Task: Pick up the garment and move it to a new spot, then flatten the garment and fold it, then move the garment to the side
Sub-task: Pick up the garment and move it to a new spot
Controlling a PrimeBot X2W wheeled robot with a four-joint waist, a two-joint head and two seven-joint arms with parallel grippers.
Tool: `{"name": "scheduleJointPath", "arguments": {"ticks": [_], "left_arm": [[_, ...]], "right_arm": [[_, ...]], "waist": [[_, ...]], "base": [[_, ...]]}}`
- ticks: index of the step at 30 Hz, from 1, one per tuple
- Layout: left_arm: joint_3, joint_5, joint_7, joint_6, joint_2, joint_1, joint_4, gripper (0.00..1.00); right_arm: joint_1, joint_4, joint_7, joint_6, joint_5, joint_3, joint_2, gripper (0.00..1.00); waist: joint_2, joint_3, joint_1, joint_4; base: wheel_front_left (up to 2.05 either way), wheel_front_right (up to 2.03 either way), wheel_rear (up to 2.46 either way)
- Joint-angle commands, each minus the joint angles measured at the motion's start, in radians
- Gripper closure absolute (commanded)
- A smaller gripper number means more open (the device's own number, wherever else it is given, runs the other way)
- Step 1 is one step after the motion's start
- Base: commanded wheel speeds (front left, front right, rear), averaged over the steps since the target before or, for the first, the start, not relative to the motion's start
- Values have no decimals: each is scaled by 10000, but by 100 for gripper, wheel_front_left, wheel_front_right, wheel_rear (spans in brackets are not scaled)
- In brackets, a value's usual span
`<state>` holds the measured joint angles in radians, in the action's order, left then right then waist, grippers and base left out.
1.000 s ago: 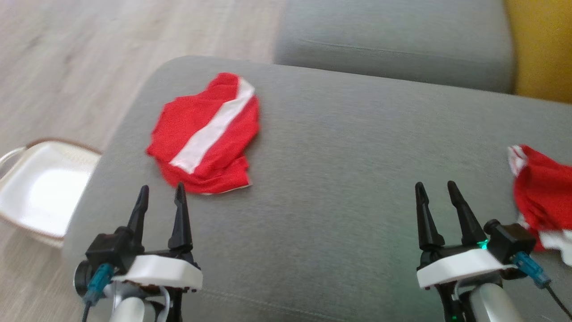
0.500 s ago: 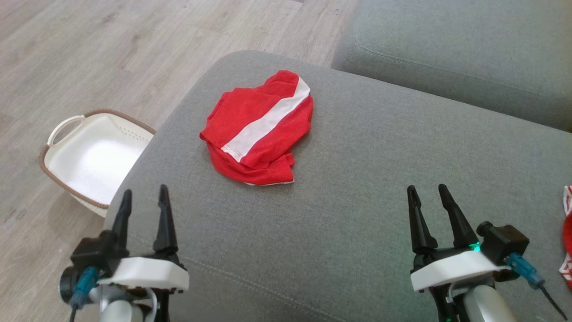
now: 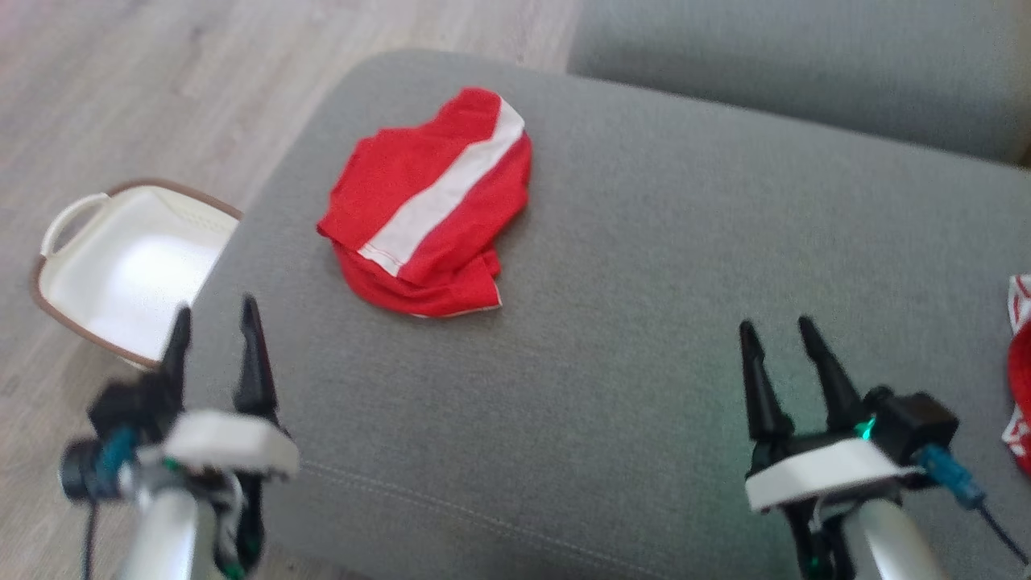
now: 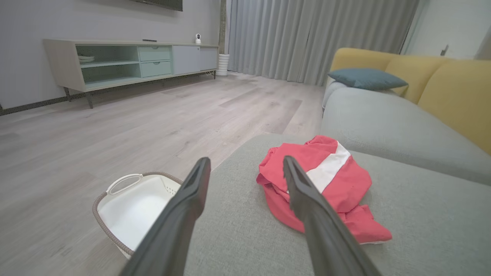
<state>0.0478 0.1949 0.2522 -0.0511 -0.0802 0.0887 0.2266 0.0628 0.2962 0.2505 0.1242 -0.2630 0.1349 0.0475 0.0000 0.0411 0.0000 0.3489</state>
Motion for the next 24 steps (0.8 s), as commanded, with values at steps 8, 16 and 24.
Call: {"name": "scheduleJointPath", "arguments": {"ticks": [8, 16, 24], "left_arm": [[-473, 554, -2480, 1209, -1656, 3649, 1846, 0], [360, 1034, -4600, 1775, -2777, 6040, 3932, 0], [2407, 2149, -6421, 1814, -3847, 7485, 5311, 0]], "right_arm": [[1225, -1936, -707, 65, 885, -128, 28, 0], [1659, -3756, -1563, 65, 1313, -593, 28, 0], [1956, -4865, -2230, 65, 1624, -360, 28, 0]], "waist": [[0, 1961, 0, -964], [0, 3314, 0, -1532], [0, 4321, 0, -2145]], "base": [[0, 0, 0], [0, 0, 0], [0, 0, 0]]}}
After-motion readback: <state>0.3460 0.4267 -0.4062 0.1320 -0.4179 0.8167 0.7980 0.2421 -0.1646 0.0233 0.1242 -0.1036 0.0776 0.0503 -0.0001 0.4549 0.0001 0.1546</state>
